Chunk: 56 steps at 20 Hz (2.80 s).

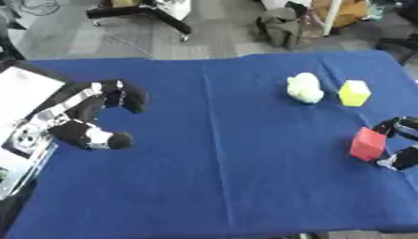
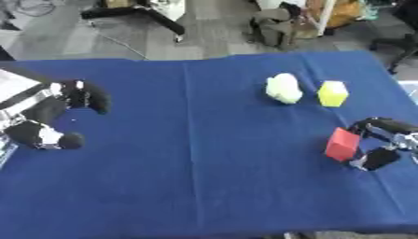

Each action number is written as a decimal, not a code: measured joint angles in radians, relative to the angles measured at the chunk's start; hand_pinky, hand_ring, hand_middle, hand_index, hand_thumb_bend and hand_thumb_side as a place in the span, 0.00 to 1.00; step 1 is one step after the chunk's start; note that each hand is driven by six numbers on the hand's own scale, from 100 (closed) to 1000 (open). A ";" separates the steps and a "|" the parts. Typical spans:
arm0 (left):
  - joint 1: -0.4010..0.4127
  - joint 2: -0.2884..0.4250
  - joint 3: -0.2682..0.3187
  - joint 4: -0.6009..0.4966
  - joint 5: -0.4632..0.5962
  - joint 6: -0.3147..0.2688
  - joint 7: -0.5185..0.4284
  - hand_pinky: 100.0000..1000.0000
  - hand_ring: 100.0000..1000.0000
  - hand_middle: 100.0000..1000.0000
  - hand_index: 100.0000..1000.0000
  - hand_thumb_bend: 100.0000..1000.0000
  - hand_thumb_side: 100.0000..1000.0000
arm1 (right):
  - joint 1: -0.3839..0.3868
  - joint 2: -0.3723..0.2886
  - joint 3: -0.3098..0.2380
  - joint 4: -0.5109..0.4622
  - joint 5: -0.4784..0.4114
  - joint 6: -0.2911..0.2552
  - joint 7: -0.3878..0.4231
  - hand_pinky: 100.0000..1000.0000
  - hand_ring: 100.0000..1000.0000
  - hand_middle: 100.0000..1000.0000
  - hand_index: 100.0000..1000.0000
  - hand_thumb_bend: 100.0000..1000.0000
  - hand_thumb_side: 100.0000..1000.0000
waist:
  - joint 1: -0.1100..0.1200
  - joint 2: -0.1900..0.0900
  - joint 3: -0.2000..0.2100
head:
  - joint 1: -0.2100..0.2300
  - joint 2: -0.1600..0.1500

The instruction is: Pick up the objects with one hand, pass them to the other hand, and then place them into the box on the other side of the table.

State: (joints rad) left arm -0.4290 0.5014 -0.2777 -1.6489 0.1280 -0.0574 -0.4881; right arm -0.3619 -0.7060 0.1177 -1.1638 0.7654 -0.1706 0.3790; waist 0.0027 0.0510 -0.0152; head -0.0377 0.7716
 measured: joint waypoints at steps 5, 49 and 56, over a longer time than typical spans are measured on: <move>0.000 0.000 0.000 0.000 0.000 0.000 0.000 0.68 0.63 0.61 0.74 0.77 0.43 | -0.009 0.010 0.000 0.006 0.017 0.001 -0.054 0.78 0.70 0.61 0.75 0.33 0.26 | 0.000 0.000 0.001 | 0.000 0.000; -0.038 -0.019 -0.007 0.086 -0.005 0.058 0.037 0.65 0.59 0.58 0.73 0.77 0.48 | -0.166 0.425 0.327 -0.738 0.116 -0.261 -0.368 0.67 0.49 0.36 0.45 0.03 0.06 | 0.027 0.013 0.023 | 0.064 0.000; -0.056 -0.026 -0.026 0.080 0.063 0.059 -0.015 0.65 0.59 0.59 0.73 0.79 0.49 | -0.170 0.448 0.348 -0.737 0.140 -0.282 -0.383 0.66 0.49 0.36 0.45 0.03 0.05 | 0.032 0.019 0.027 | 0.054 0.000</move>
State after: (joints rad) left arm -0.4854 0.4753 -0.3041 -1.5691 0.1907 0.0012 -0.5034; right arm -0.5321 -0.2578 0.4660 -1.9009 0.9049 -0.4528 -0.0042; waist 0.0349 0.0700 0.0115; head 0.0162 0.7716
